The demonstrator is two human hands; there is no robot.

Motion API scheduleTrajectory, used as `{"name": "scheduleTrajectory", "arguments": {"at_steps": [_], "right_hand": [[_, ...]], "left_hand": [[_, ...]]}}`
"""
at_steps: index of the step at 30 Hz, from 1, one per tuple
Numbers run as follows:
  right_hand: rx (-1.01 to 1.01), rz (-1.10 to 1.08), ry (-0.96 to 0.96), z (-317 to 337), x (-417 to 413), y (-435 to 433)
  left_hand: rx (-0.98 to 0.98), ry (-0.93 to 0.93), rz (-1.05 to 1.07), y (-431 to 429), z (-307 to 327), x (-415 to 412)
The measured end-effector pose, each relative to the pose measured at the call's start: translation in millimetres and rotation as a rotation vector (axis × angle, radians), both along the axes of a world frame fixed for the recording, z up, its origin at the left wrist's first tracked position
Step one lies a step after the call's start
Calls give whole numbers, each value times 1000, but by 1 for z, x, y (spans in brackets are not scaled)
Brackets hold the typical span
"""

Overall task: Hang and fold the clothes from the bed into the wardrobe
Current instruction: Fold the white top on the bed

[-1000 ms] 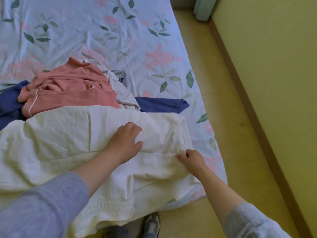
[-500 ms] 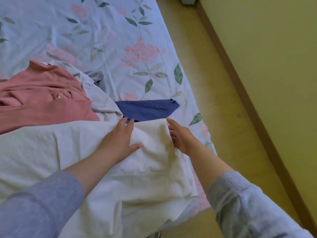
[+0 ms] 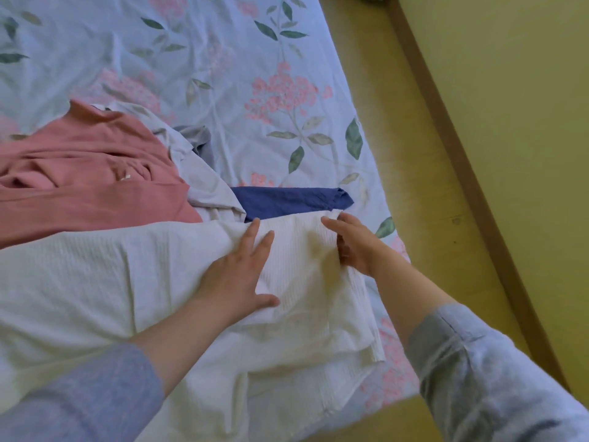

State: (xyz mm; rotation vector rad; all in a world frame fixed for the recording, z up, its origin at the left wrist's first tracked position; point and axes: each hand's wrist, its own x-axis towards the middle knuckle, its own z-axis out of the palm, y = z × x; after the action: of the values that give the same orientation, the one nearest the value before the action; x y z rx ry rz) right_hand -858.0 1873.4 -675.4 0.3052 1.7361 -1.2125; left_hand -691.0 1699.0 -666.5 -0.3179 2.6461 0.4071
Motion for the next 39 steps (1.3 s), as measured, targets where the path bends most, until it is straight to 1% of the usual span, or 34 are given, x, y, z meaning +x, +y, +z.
{"name": "scheduleTrajectory", "arguments": {"at_steps": [1,2,3,4,5,7,8,10,11,12,14,15,16,17,20,22,26,28,30,34,39], "right_hand": [[10,93,-8,1,10,5],[48,188,29,2,22,9],[113,261,104,3,35,14],[202,280,209,1,45,20],[289,247,312,-2,54,26],[374,134,469,-4,66,36],[376,88,496,-4,69,37],[371,35,450,4,74,31],[386,45,434,8,78,26],[427,78,473,12,84,21],[529,166,684,26,99,8],[526,197,787,35,109,-3],[485,218,851,44,119,-16],[424,245,867,53,130,-32],[212,349,821,77,166,-86],[132,412,824,88,188,-121],[46,483,851,99,222,-180],[27,495,870,100,233,-203],[15,514,904,100,243,-223],[26,553,925,96,255,-257],[29,526,957,89,263,-292]], "left_hand": [[24,31,35,-2,0,2],[49,61,72,-4,1,4],[80,83,104,-7,2,7],[108,97,129,-8,4,10],[126,105,146,-9,7,11],[142,124,172,-9,14,13],[151,144,189,-9,18,15],[193,198,241,-11,28,23],[223,231,276,-14,33,29],[247,261,314,-18,39,37],[256,297,401,-30,50,59],[254,314,449,-37,55,72],[249,332,497,-45,59,87],[243,346,541,-53,64,101],[210,372,681,-82,75,141],[178,384,787,-105,82,165],[86,429,947,-157,87,206],[11,422,1015,-184,86,220],[-17,400,1061,-209,84,226],[106,279,1196,-255,72,215],[368,47,1407,-291,56,190]]}}
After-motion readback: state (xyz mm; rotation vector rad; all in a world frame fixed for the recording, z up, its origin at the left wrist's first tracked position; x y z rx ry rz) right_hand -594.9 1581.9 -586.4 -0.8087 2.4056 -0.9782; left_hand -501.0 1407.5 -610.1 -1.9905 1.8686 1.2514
